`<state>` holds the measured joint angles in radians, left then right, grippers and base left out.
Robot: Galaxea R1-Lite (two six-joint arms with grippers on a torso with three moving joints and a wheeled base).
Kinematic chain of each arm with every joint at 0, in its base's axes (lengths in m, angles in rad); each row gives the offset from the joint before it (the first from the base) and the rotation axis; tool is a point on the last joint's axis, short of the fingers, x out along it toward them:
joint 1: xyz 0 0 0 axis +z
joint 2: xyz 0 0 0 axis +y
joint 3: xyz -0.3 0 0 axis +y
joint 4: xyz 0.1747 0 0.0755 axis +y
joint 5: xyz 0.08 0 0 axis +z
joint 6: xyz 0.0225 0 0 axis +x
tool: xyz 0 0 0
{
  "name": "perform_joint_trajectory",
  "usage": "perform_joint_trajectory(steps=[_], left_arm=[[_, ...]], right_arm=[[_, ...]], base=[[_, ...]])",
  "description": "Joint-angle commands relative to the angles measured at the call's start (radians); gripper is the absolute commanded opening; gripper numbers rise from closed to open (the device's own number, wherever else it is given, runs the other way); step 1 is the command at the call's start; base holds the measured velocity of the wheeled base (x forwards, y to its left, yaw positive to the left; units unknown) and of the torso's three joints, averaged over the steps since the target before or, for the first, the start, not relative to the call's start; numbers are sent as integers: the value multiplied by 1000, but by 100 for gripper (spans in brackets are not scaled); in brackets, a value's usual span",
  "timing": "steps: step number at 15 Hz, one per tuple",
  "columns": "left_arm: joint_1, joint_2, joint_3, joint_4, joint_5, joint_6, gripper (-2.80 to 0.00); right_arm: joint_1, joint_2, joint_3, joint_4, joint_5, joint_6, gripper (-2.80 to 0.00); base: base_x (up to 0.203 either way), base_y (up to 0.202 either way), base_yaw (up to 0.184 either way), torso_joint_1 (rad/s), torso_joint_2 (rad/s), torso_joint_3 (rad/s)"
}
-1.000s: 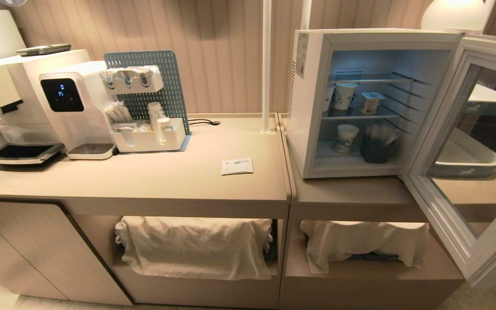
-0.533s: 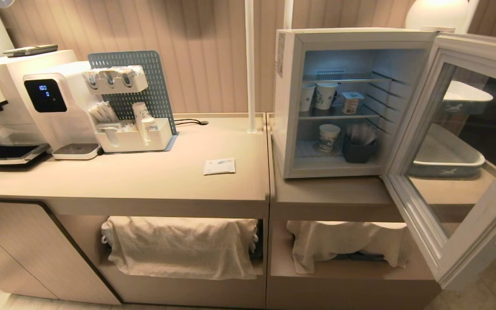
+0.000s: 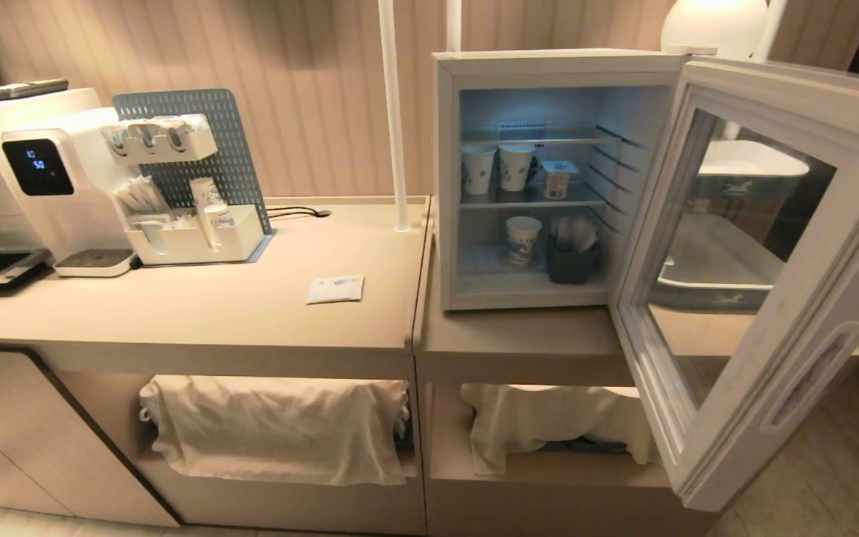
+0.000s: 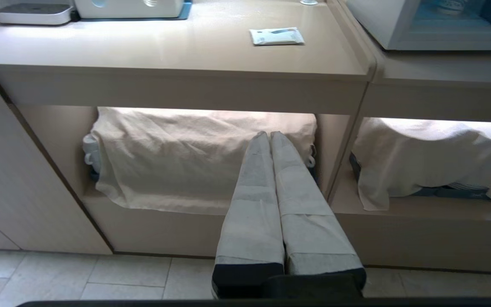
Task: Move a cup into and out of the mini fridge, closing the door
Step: Close the freezer door
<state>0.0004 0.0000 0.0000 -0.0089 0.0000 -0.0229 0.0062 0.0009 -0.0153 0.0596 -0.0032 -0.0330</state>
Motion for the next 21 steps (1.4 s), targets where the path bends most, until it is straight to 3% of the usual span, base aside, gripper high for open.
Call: perform_joint_trajectory(steps=[1,5,8,10,13,16,17,19,21], left_arm=[[1,2,2,0,0,-1,-280],[1,2,2,0,0,-2,-280],[1,2,2,0,0,0,-280],[1,2,2,0,0,0,-280],[1,2,1,0,0,0,-280],[1,2,2,0,0,-2,-280],[1,2,2,0,0,0,-280],[1,2,0,0,0,0,-280],[1,2,2,0,0,-2,-280]], right_arm=[[1,1,0,0,0,-1,-280],[0,14,-9,23,0,3,-280],[0,135,-14,22,5,4,-280],[2,169,-110,17,29,92,-280],[7,401,-280,-9,16,198,-280],[9,690,-358,-165,42,333,-280],[8,768,-376,-224,94,400,-280],[5,841,-385,-336,350,486,-280],[1,846,-371,-429,597,515,-280]], base=[[0,-169,3,2,-1,2],[0,-47,0,1,0,2],[0,0,0,0,0,0],[0,0,0,0,0,0],[0,0,0,0,0,0],[0,0,0,0,0,0],[0,0,0,0,0,0],[0,0,0,0,0,0],[0,0,0,0,0,0]])
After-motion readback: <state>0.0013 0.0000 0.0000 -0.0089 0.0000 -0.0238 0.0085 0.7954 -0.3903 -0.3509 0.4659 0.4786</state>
